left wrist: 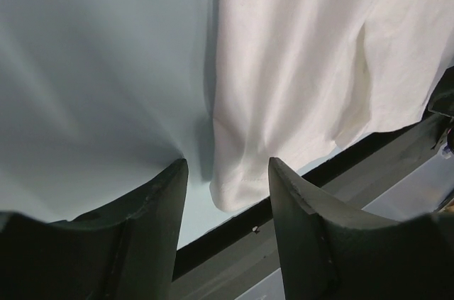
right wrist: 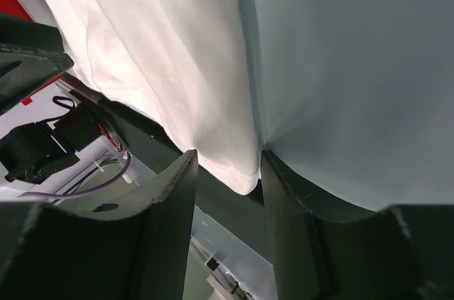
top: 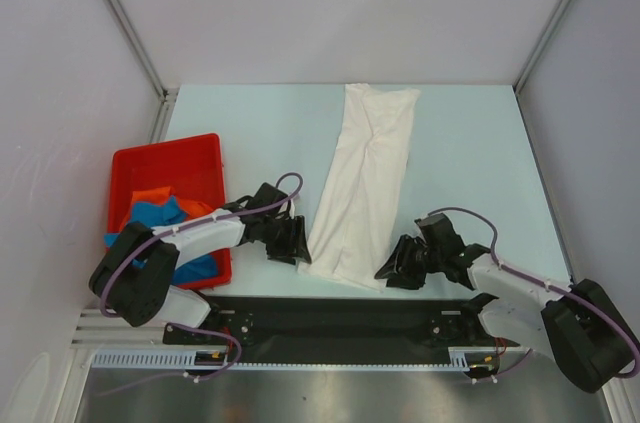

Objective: Fold and stack the t-shirts
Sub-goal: Fold the tshirt

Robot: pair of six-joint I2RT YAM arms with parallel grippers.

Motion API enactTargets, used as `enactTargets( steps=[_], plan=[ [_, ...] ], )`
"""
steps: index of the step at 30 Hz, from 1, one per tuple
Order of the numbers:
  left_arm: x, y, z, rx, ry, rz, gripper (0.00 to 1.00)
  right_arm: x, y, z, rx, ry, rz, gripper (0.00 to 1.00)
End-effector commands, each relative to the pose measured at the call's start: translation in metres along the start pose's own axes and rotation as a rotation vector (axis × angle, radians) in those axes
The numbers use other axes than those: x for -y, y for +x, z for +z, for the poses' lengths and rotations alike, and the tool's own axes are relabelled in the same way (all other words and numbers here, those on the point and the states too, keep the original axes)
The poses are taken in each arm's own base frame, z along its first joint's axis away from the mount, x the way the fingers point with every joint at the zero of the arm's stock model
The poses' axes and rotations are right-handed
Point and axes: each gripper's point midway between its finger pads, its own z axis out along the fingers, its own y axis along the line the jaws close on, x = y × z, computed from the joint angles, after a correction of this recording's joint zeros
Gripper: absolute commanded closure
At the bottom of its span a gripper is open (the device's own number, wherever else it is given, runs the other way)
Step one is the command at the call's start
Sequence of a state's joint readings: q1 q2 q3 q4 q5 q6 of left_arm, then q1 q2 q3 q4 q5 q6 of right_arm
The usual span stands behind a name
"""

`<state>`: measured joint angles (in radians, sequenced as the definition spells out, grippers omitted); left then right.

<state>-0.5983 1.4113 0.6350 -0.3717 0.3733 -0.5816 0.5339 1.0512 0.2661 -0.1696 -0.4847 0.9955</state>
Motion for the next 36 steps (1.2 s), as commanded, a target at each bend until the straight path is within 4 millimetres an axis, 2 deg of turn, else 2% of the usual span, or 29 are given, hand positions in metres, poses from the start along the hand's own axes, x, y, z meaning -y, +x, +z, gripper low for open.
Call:
enactTargets(
  steps=[1,6,9,12,13,14,15,16,18,19,21,25,28,29,30,31,32,33,34,35,36],
  plan=[
    [-0.002,-0.006,0.002,0.010,-0.014,0.053,0.46,0.003,-0.001,0.003,0.039,0.018,0.017,0.54],
    [-0.004,-0.003,0.004,0.000,-0.014,0.051,0.49,0.008,-0.009,0.010,0.064,0.046,0.020,0.53],
    [-0.006,0.000,0.006,-0.005,-0.012,0.054,0.55,0.010,-0.013,0.013,0.080,0.048,0.017,0.57],
    [-0.005,0.001,0.009,0.000,0.004,0.052,0.77,0.008,-0.013,0.012,0.086,0.038,0.009,0.71],
    [-0.005,0.002,0.010,-0.001,0.008,0.049,0.91,0.008,-0.012,0.012,0.086,0.035,0.005,0.81],
    [-0.003,0.002,0.010,-0.002,0.020,0.047,0.99,0.008,-0.012,0.010,0.091,0.030,-0.001,0.89],
    [-0.002,0.004,0.010,0.003,0.033,0.036,1.00,0.012,-0.009,0.009,0.084,0.040,0.003,0.97],
    [-0.001,0.005,0.010,0.006,0.043,0.030,1.00,0.008,-0.008,0.005,0.091,0.019,-0.011,1.00],
    [0.006,0.009,0.006,0.024,0.078,0.013,1.00,0.017,-0.001,0.001,0.081,0.048,0.001,1.00],
    [0.009,0.012,0.005,0.028,0.088,0.007,1.00,0.010,0.000,-0.005,0.100,0.011,-0.015,1.00],
    [0.019,0.015,0.001,0.040,0.118,0.003,1.00,0.016,0.006,-0.010,0.097,0.017,0.012,1.00],
    [0.036,0.011,-0.007,0.060,0.168,-0.016,1.00,0.007,0.004,-0.017,0.135,-0.043,-0.008,1.00],
    [0.058,-0.012,-0.021,0.113,0.197,0.008,1.00,-0.001,-0.008,-0.023,0.167,-0.061,-0.029,1.00],
    [0.063,-0.020,-0.025,0.125,0.193,0.014,1.00,-0.010,-0.021,-0.029,0.195,-0.079,-0.019,1.00],
    [0.078,-0.041,-0.037,0.164,0.204,0.049,1.00,-0.008,-0.027,-0.028,0.191,-0.062,-0.008,1.00],
    [0.079,-0.052,-0.034,0.164,0.186,0.048,1.00,-0.009,-0.033,-0.031,0.183,-0.070,-0.039,1.00],
    [0.082,-0.063,-0.036,0.174,0.187,0.048,1.00,-0.021,-0.047,-0.039,0.210,-0.092,-0.051,1.00],
    [0.092,-0.090,-0.049,0.224,0.206,0.051,1.00,-0.014,-0.067,-0.041,0.231,-0.069,0.000,1.00],
    [0.089,-0.101,-0.041,0.210,0.196,0.033,1.00,-0.020,-0.076,-0.046,0.231,-0.089,-0.032,1.00],
    [0.090,-0.114,-0.042,0.224,0.198,0.029,1.00,-0.035,-0.095,-0.055,0.257,-0.107,-0.054,1.00],
    [0.096,-0.139,-0.051,0.261,0.208,0.034,1.00,-0.031,-0.113,-0.055,0.258,-0.086,-0.018,1.00]
  ],
)
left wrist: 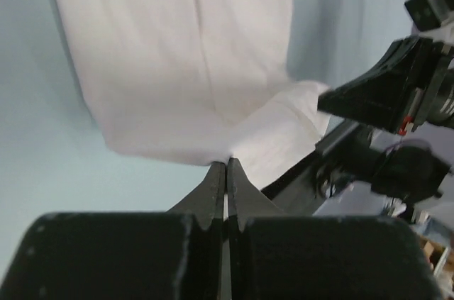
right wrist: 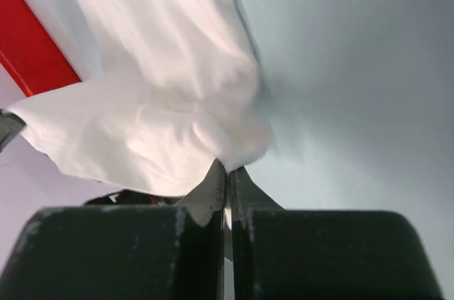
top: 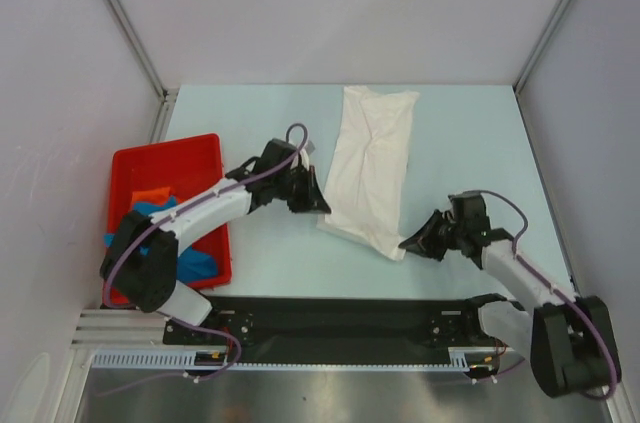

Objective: Fold and stack the t-shirts
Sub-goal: Fold the tshirt

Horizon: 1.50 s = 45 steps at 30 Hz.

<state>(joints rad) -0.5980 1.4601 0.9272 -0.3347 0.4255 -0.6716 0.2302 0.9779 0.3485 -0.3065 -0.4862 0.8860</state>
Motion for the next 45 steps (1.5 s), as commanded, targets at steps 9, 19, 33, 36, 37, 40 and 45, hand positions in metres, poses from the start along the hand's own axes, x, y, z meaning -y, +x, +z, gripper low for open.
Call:
enactTargets(
  steps=[9,19,33,36,37,40,45],
  plan=[
    [-0.003,-0.158,0.034,0.095,0.004,-0.010,1.00,-0.090,-0.147,0.015,0.009,-0.106,-0.147,1.00],
    [-0.012,-0.218,0.072,0.118,0.055,-0.086,1.00,-0.102,-0.210,0.050,-0.021,-0.122,-0.111,1.00],
    [-0.026,-0.232,0.096,0.126,0.068,-0.161,1.00,-0.084,-0.251,0.067,-0.047,-0.121,-0.052,1.00],
    [-0.029,-0.235,0.093,0.142,0.051,-0.157,1.00,-0.086,-0.253,0.072,-0.060,-0.133,-0.053,0.99],
    [-0.031,-0.235,0.092,0.143,0.047,-0.160,1.00,-0.086,-0.253,0.074,-0.066,-0.133,-0.050,0.99],
    [-0.035,-0.237,0.095,0.143,0.052,-0.174,1.00,-0.085,-0.256,0.075,-0.067,-0.136,-0.045,0.98],
    [-0.034,-0.244,0.099,0.148,0.061,-0.186,1.00,-0.088,-0.260,0.075,-0.062,-0.139,-0.041,0.96]
  ],
)
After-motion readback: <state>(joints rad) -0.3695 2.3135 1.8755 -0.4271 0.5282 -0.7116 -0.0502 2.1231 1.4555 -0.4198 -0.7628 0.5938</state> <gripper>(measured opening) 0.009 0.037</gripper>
